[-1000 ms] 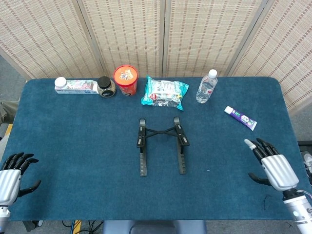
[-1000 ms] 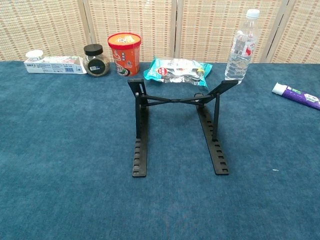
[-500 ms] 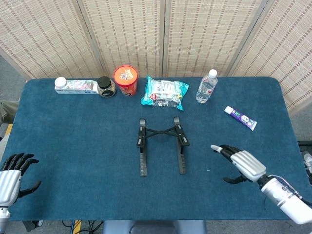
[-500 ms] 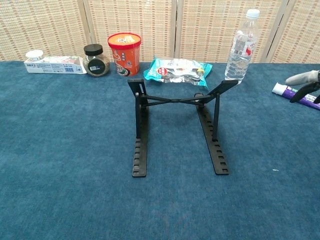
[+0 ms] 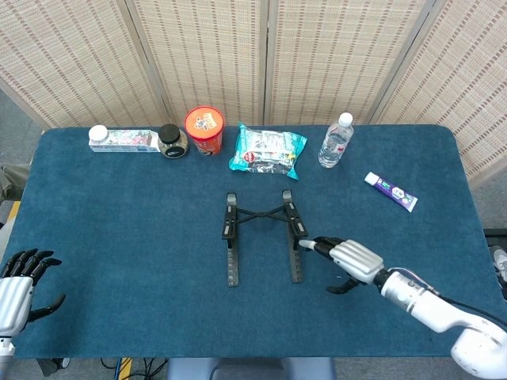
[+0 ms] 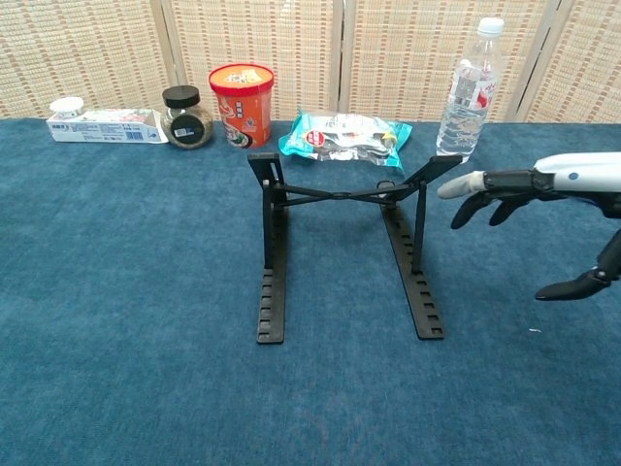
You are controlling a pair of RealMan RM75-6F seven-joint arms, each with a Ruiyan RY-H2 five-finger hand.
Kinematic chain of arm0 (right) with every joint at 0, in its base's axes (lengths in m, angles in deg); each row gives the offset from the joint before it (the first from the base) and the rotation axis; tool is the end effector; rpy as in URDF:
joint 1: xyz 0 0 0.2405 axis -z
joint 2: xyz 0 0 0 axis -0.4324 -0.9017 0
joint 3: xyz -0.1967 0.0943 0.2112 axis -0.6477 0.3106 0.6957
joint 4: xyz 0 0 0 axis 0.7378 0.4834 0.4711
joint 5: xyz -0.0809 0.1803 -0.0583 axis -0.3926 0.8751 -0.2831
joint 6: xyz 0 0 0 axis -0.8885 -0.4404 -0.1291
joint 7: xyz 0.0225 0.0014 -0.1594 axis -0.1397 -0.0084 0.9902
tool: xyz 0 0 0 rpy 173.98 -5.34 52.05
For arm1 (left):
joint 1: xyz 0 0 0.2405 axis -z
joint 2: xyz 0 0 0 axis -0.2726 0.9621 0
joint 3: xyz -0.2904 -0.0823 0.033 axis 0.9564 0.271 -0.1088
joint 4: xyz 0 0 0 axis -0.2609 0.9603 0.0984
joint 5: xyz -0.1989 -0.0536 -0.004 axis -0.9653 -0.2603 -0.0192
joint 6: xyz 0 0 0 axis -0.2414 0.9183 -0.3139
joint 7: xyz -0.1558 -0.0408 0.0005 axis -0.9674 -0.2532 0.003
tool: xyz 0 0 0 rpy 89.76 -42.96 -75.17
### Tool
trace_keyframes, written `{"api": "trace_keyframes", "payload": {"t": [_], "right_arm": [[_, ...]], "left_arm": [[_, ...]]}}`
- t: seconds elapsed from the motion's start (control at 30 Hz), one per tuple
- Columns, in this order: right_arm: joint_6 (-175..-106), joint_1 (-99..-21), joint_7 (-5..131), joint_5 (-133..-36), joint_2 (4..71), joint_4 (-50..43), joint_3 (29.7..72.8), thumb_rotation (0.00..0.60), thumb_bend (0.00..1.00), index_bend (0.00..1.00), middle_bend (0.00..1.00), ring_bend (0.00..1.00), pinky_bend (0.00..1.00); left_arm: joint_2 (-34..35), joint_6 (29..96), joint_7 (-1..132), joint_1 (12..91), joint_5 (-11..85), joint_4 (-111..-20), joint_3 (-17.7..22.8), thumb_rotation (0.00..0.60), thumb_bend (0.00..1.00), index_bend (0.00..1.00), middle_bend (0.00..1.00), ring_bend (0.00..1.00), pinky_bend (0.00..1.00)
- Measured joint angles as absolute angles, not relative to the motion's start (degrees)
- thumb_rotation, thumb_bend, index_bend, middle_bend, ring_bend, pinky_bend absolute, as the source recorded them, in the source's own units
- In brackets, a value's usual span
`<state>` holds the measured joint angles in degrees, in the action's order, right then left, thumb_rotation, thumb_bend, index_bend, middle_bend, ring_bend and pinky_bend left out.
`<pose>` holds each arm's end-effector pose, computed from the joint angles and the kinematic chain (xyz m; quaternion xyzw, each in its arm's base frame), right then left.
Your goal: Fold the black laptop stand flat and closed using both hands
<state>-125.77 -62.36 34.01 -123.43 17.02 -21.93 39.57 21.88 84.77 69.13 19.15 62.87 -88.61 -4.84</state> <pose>-0.2356 -0.3153 0.0824 0.7860 -0.4685 0.3377 0.2205 -0.3465 0.1841 0.1881 -0.6056 -0.3844 -0.3664 0.5926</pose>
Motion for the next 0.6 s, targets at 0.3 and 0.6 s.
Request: {"api": "trace_keyframes", "payload": {"t": [0.3,0.6], "right_arm": [[-124.49,-67.41,31.31,-119.88,23.10,-18.01,42.68,0.600,0.15,0.00,0.21,0.10,0.19],[-124.09,-70.11,31.22,-114.55,26.49,-15.28,46.06,0.600,0.15,0.00,0.21,0.10,0.19]], "left_arm": [[22.14,85.07,69.09,18.87,62.86,-88.71,-4.89,0.600,0.17,0.29,0.20,0.11,0.07],[22.45,85.35,68.96,18.57,63.13,-88.86,-5.08,0.600,0.17,0.29,0.20,0.11,0.07]]}}
